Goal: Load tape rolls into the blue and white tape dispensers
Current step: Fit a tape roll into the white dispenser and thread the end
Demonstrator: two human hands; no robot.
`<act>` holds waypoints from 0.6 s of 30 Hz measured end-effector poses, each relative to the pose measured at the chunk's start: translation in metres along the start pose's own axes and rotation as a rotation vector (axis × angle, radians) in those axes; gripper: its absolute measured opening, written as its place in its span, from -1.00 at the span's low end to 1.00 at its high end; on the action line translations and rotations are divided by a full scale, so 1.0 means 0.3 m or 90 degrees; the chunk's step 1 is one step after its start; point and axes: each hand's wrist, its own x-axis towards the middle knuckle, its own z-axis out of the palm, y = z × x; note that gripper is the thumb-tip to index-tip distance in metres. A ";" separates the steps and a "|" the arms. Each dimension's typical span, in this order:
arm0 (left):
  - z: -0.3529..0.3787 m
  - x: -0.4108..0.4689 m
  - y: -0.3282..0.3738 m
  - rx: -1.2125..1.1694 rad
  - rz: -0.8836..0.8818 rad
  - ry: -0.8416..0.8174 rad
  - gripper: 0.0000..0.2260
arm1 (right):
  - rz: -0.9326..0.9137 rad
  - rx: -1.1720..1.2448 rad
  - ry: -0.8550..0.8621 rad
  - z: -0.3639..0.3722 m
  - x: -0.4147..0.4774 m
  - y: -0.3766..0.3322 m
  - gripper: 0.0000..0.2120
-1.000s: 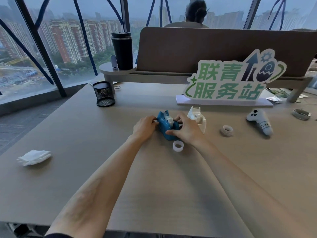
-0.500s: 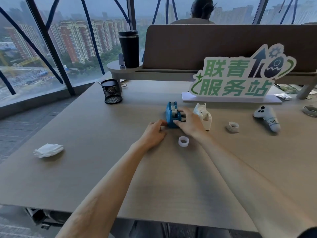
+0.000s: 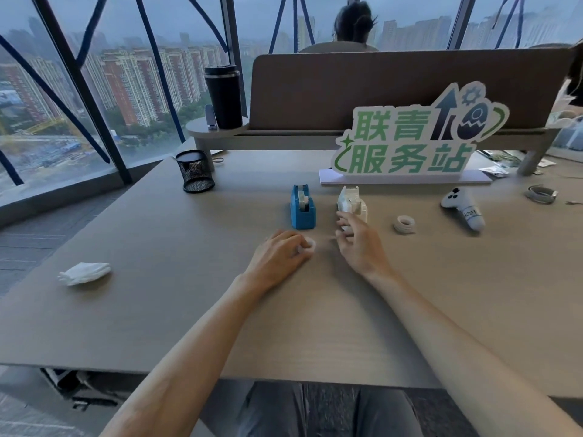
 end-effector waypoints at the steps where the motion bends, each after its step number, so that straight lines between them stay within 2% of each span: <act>1: -0.005 0.000 -0.016 0.006 -0.046 0.037 -0.79 | -0.008 -0.002 0.003 0.000 -0.005 0.006 -0.64; 4: -0.029 0.012 -0.075 -0.005 -0.172 0.117 -0.81 | -0.023 -0.018 0.016 0.006 -0.007 0.019 -0.68; 9: -0.041 0.095 -0.132 -0.010 -0.258 0.102 -0.79 | -0.062 -0.109 0.008 0.024 0.012 0.045 -0.72; 13: -0.031 0.154 -0.160 0.000 -0.289 0.086 -0.78 | -0.097 -0.131 0.039 0.026 0.039 0.052 -0.72; 16: -0.021 0.151 -0.160 0.005 -0.284 0.104 -0.76 | -0.142 -0.147 0.105 0.025 0.056 0.051 -0.71; 18: -0.013 0.122 -0.145 -0.021 -0.275 0.137 -0.72 | -0.106 -0.153 0.148 0.025 0.074 0.068 -0.61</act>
